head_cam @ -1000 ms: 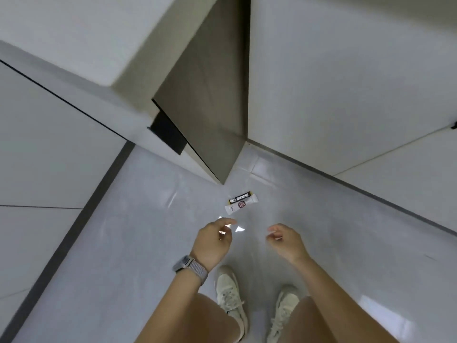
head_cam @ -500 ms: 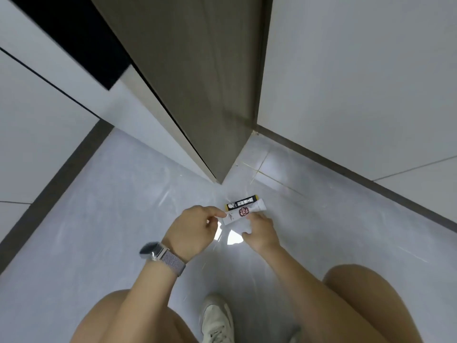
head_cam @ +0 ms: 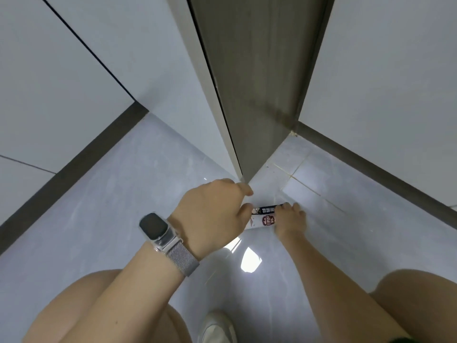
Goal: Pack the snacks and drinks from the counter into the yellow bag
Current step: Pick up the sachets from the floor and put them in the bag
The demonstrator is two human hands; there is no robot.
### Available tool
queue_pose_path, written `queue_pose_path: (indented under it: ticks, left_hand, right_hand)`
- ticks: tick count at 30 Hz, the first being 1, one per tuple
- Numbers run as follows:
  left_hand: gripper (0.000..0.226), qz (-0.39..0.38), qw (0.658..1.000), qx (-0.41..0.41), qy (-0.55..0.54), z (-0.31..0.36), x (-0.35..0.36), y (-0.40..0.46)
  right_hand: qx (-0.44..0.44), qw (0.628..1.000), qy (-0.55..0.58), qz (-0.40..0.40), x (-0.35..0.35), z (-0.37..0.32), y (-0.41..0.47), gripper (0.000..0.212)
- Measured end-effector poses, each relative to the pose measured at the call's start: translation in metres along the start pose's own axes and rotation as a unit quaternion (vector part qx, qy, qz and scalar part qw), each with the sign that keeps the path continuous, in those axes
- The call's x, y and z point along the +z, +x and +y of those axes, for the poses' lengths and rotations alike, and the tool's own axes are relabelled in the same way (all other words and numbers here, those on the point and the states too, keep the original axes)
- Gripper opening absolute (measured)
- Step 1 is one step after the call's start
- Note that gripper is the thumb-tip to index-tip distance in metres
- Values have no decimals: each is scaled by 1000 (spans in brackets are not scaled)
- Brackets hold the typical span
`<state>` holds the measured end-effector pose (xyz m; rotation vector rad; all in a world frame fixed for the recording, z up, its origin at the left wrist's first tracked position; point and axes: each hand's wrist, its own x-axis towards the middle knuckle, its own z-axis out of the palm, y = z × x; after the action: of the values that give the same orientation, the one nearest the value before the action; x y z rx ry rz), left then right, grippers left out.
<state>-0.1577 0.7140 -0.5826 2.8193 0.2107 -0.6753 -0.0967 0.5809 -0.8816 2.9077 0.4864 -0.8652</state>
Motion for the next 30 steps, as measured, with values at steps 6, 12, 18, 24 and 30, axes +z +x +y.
queue_pose_path:
  ticks: [6,12,18,24,30]
  left_hand:
    - [36,12,997,-2,-72,-9,1,3]
    - [45,-12,995,-2,-101,-10,0,16]
    - [40,19,996,-44,-77,-5,8,25]
    - [49,-7,990,-84,-110,-1,5,31]
    - [48,41,966,-105,-232,1,1,33]
  right_hand:
    - [-10,999,29,-28,0,-2,0,34]
    - [5,954,290,-69,-61,-6,-27,17]
    - [-38,840,540,-45,-135,0,-69,9]
    - [-190,643,727,-150,-178,-3,-96,17]
    - [-329,502,743,-297,-169,-10,-97,39]
